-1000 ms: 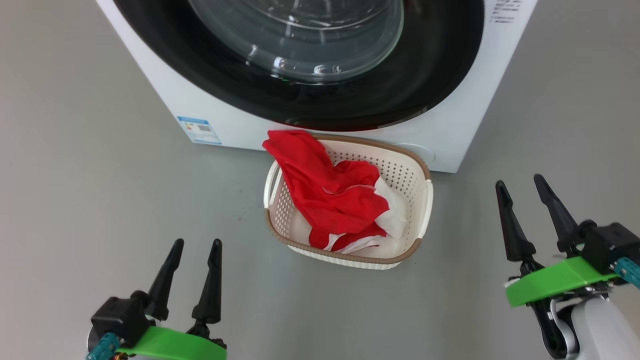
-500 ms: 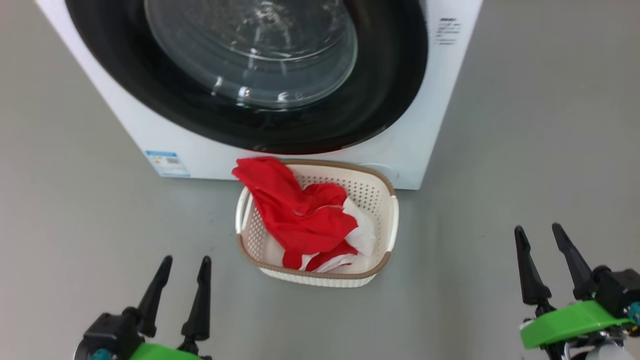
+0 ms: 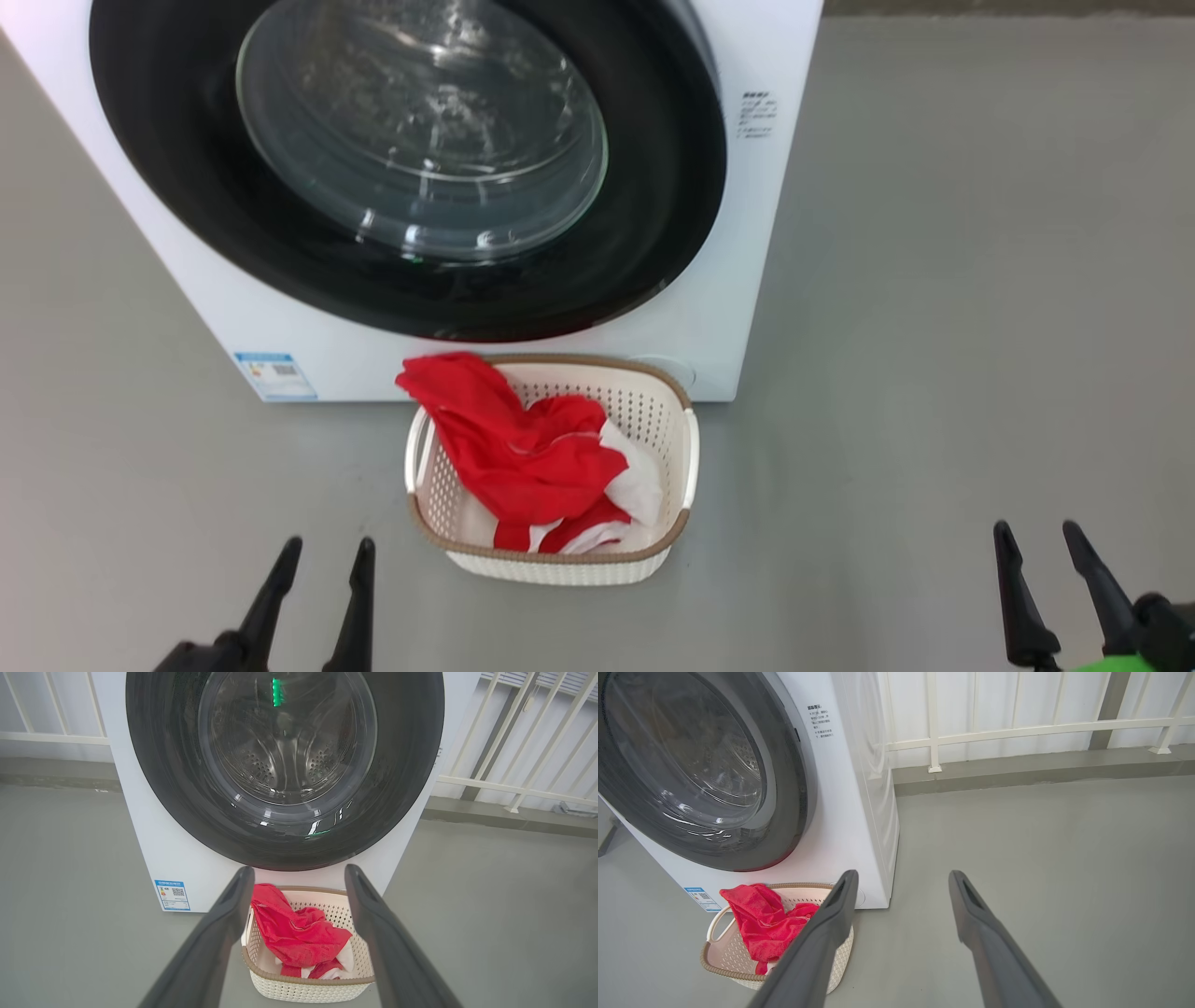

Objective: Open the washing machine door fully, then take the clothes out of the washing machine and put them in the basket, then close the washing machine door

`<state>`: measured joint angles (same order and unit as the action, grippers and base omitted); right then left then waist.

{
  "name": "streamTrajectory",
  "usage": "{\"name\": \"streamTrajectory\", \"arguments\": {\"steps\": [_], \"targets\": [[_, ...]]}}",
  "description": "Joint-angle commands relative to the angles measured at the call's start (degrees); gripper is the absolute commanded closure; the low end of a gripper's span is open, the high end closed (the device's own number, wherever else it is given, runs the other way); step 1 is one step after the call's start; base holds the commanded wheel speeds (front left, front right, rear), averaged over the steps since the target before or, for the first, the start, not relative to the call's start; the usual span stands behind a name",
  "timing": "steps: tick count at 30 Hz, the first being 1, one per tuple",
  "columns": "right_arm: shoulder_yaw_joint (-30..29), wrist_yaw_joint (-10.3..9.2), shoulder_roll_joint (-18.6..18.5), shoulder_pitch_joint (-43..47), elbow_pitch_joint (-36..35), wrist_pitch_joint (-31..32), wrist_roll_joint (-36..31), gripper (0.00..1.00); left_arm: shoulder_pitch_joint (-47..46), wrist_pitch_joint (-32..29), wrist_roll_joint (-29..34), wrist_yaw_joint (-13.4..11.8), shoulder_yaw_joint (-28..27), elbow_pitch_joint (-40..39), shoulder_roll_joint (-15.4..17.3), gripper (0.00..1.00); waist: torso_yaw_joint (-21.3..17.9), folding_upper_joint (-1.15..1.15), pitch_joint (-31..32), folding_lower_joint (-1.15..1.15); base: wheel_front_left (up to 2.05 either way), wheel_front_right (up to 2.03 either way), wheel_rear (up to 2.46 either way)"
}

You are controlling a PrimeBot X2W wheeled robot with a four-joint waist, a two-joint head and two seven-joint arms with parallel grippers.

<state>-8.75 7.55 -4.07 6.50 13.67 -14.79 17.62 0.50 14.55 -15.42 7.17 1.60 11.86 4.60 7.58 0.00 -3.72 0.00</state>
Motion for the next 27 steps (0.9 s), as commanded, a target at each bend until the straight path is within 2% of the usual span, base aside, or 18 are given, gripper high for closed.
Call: {"name": "streamTrajectory", "arguments": {"steps": [1, 22, 27], "targets": [[0.71, -0.06, -0.68, 0.27, -1.46, -0.21, -0.16, 0.00, 0.28, 0.45, 0.53, 0.32, -2.42, -1.63, 1.11, 0.00, -1.15, 0.00, 1.61, 0.00, 0.00, 0.00, 0.00], [-0.94, -0.06, 0.20, 2.64, -2.45, -0.21, -0.28, 0.00, 1.68, 0.45, 1.55, 0.32, -2.12, -1.98, 1.27, 0.00, -1.78, 0.00, 2.00, 0.00, 0.00, 0.00, 0.00], [-0.83, -0.06, 0.33, 2.60, -2.44, -0.21, -0.38, 0.00, 1.79, 0.45, -0.04, 0.32, -2.03, -2.71, 1.07, 0.00, -1.85, 0.00, 2.11, 0.00, 0.00, 0.00, 0.00]]}}
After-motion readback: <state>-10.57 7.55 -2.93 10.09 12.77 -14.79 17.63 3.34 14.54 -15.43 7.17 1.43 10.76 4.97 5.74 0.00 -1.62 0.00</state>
